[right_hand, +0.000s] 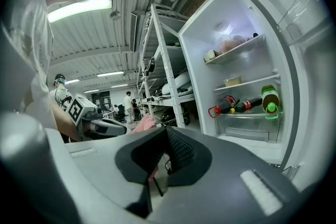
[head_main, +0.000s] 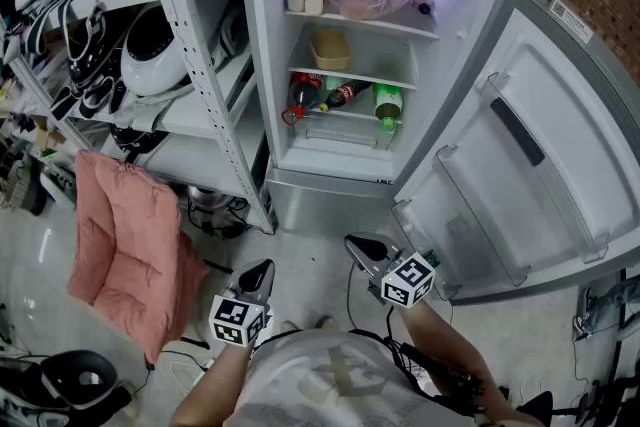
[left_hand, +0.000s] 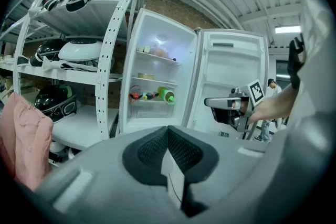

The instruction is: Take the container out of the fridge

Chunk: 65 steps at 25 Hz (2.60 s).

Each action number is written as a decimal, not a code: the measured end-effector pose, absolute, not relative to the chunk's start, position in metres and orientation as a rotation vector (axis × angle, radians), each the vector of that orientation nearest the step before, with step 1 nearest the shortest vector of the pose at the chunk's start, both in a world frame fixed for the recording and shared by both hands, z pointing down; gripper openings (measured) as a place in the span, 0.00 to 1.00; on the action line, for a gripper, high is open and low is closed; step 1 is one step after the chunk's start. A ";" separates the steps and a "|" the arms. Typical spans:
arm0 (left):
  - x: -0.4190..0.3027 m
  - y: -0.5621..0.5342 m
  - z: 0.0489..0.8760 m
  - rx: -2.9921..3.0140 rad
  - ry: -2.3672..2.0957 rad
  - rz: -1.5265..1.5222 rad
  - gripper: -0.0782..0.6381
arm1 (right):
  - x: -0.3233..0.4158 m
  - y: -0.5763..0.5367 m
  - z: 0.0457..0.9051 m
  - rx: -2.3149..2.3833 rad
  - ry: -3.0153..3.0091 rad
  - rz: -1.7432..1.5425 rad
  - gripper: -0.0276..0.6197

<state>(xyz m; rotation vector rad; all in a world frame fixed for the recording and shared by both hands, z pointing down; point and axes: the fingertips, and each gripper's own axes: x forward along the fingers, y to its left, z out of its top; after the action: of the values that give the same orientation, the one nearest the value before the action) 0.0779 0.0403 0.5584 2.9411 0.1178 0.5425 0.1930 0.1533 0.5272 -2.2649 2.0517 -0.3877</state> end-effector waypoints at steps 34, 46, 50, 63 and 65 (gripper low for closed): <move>0.051 0.002 0.553 2.904 0.191 0.492 0.11 | 0.180 0.102 0.533 -2.368 1.969 -0.404 0.05; 0.134 -0.044 0.550 2.929 0.206 0.506 0.11 | 0.265 0.032 0.531 -2.335 2.004 -0.360 0.05; 0.166 -0.057 0.549 2.937 0.213 0.506 0.11 | 0.300 0.015 0.529 -2.350 1.993 -0.349 0.05; 0.250 -0.060 0.543 2.953 0.272 0.505 0.11 | 0.392 -0.008 0.517 -2.433 1.968 -0.288 0.05; 0.257 -0.059 0.541 2.958 0.283 0.503 0.11 | 0.402 -0.010 0.515 -2.450 1.971 -0.280 0.05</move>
<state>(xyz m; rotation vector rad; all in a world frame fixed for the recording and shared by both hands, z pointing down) 0.2574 -0.0586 0.5414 2.9578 0.2826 0.5025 0.4017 -0.0096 0.5151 -2.4502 1.9706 -0.2799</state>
